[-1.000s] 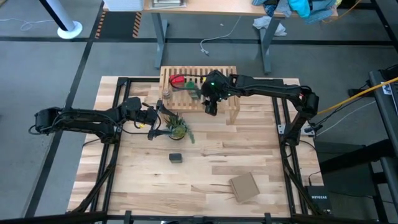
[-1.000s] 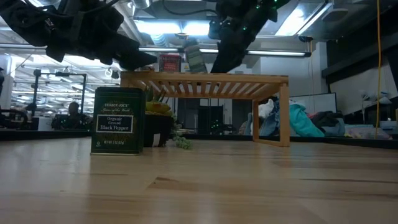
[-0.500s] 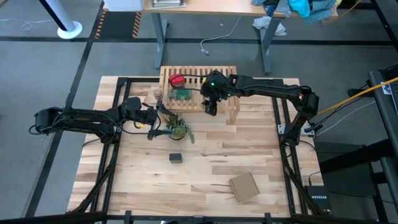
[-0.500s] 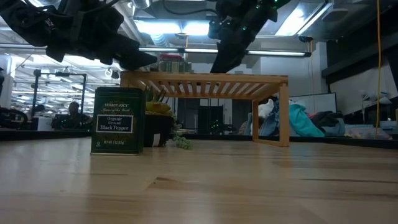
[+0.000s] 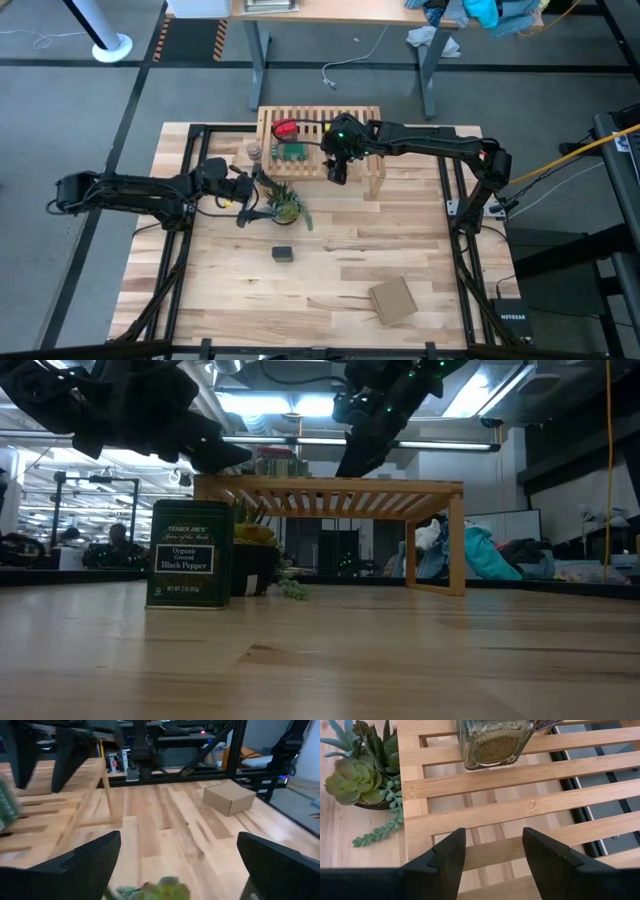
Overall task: Shelf spices
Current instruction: Put the green seasoning bottle on the shelf
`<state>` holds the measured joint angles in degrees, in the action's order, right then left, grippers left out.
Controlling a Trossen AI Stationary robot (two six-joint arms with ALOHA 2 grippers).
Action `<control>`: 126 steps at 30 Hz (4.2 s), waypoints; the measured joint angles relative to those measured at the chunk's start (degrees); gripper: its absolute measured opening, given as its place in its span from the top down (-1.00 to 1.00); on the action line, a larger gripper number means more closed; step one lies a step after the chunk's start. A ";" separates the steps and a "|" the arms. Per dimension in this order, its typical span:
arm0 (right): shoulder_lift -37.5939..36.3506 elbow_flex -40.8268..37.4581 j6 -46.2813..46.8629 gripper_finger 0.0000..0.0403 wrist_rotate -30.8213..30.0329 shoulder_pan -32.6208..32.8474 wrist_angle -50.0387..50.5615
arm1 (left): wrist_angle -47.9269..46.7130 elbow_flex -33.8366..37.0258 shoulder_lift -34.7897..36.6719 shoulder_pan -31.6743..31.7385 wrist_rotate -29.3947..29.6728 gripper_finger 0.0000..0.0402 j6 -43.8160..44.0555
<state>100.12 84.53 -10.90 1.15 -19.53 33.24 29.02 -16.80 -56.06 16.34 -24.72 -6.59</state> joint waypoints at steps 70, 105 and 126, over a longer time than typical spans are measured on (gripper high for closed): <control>-0.17 0.20 -1.40 0.00 0.98 0.04 -0.61 | -32.96 0.55 29.32 14.12 26.15 -0.95 -7.34; -0.17 0.20 -1.55 0.00 1.01 0.04 -0.59 | -33.18 0.57 29.45 14.10 27.01 0.03 -8.48; -0.17 0.20 -1.57 0.00 1.01 0.04 -0.59 | -28.01 0.62 29.42 14.10 31.71 0.99 -14.22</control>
<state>99.94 84.73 -12.47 2.15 -19.49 32.64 1.01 -16.19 -26.63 30.44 6.98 -20.81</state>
